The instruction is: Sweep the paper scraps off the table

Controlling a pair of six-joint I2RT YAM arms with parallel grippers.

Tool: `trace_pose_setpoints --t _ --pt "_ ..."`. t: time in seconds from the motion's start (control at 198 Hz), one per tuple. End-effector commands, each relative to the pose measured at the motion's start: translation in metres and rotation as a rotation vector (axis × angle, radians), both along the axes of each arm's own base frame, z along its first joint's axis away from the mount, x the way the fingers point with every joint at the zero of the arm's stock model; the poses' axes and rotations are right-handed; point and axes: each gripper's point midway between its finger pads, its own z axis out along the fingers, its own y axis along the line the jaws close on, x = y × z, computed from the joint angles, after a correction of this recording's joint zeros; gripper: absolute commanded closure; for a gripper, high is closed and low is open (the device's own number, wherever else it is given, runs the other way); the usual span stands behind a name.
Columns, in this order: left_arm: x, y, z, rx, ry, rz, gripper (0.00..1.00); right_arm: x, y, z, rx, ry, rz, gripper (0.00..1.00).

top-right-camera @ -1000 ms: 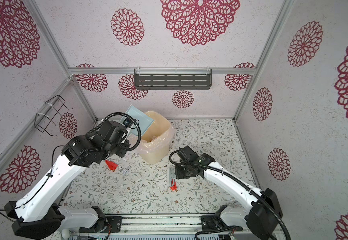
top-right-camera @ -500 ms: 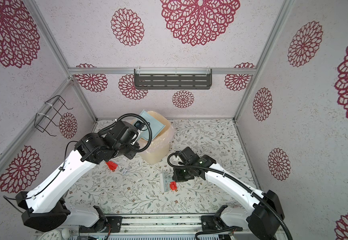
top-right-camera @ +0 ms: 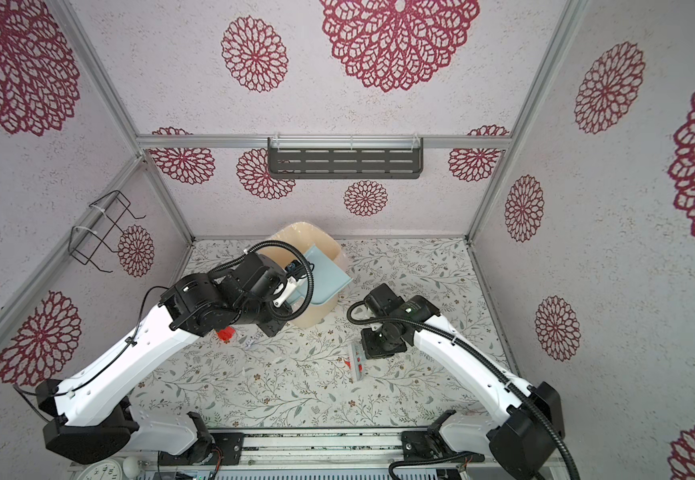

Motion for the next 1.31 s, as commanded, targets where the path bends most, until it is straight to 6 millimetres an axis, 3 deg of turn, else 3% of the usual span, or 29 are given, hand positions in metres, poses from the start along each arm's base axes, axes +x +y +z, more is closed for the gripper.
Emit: trace_pose_setpoints --t 0.0,0.126,0.283,0.587,0.981,1.31 --pt "-0.021 -0.014 -0.005 -0.041 0.057 -0.025 1.0 0.001 -0.013 0.014 -0.037 -0.006 0.024 1.0" --pt "-0.041 -0.026 -0.023 -0.039 0.124 -0.051 1.0 0.006 -0.013 0.035 0.008 -0.03 0.014 1.0" --pt "-0.065 -0.031 -0.049 -0.012 0.22 -0.07 1.0 0.012 -0.026 0.054 0.021 -0.07 -0.025 1.0" --pt "-0.107 -0.025 -0.1 0.104 0.373 -0.127 1.0 0.015 -0.047 0.05 -0.005 -0.107 -0.106 1.0" --pt "-0.118 -0.017 -0.167 0.251 0.423 -0.145 1.0 0.02 -0.062 0.032 -0.133 -0.079 -0.093 1.0" --pt "-0.119 -0.017 -0.202 0.338 0.417 -0.187 1.0 0.032 -0.059 0.024 -0.212 -0.074 -0.058 1.0"
